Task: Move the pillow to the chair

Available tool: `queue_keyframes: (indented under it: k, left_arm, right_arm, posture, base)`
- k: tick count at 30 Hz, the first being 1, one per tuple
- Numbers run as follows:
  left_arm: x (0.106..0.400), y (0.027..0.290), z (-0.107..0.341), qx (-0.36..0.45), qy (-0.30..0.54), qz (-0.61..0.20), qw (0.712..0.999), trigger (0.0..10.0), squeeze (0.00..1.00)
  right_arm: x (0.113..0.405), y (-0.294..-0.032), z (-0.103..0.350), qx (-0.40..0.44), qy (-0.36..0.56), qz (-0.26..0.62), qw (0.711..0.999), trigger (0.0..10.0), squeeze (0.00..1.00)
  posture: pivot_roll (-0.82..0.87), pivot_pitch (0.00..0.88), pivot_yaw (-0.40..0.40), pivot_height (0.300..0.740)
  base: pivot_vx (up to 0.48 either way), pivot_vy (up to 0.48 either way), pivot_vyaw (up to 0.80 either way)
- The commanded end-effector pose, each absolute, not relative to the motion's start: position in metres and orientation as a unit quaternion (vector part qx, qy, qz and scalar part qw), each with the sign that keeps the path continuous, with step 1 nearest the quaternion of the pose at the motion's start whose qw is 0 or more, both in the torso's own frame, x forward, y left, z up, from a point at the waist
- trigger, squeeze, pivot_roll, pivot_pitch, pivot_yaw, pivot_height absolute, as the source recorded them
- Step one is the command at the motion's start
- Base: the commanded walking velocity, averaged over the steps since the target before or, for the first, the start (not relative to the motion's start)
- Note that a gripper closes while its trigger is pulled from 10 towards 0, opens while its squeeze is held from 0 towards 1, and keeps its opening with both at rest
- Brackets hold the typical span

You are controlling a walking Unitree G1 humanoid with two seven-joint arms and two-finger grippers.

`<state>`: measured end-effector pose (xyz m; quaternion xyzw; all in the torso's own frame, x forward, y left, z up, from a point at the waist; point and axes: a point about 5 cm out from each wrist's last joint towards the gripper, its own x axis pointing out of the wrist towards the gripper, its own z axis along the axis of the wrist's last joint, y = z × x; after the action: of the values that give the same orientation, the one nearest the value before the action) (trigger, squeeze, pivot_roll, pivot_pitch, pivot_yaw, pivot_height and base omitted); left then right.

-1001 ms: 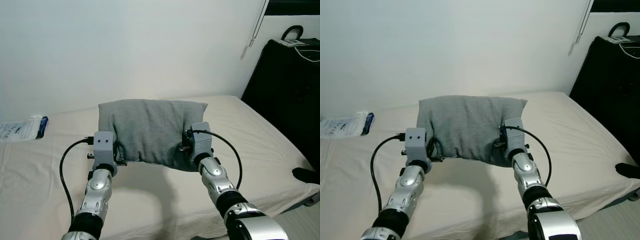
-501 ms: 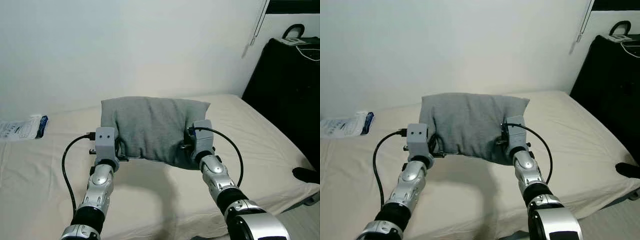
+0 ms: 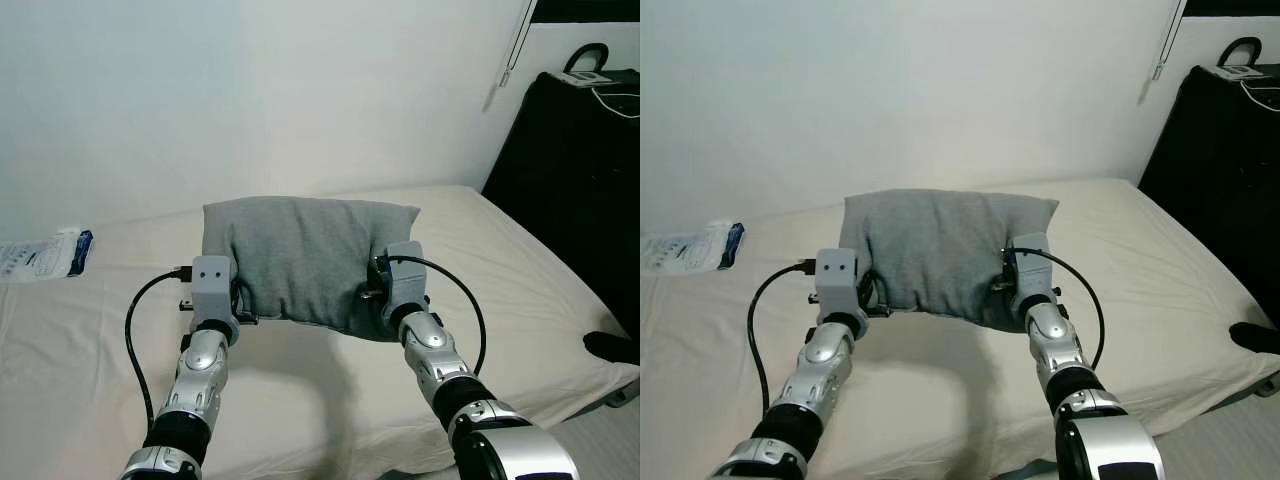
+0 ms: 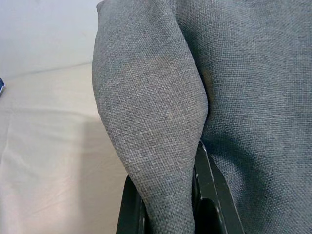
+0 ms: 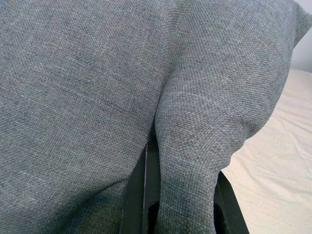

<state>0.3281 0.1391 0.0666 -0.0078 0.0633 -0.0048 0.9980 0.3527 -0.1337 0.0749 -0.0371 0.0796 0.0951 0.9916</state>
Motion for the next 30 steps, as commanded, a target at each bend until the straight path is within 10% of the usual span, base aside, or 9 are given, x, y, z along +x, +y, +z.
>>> queue_keyframes:
  k: [1, 30]
  left_arm:
    - [0.335, 0.131, 0.081, -0.003, 0.028, -0.030, 0.999, 10.0, 0.00]
    - [0.335, 0.139, 0.077, 0.004, 0.037, -0.016, 0.999, 10.0, 0.00]
  right_arm:
    - [0.356, -0.122, 0.080, -0.034, 0.071, 0.113, 0.990, 10.0, 0.00]
    - [0.356, -0.115, 0.078, -0.010, 0.090, 0.123, 0.988, 10.0, 0.00]
  posture:
    - [-0.02, 0.000, -0.057, 0.731]
    - [0.00, 0.000, -0.057, 0.731]
  base:
    - [0.000, 0.000, 0.00]
    - [0.000, 0.000, -0.58]
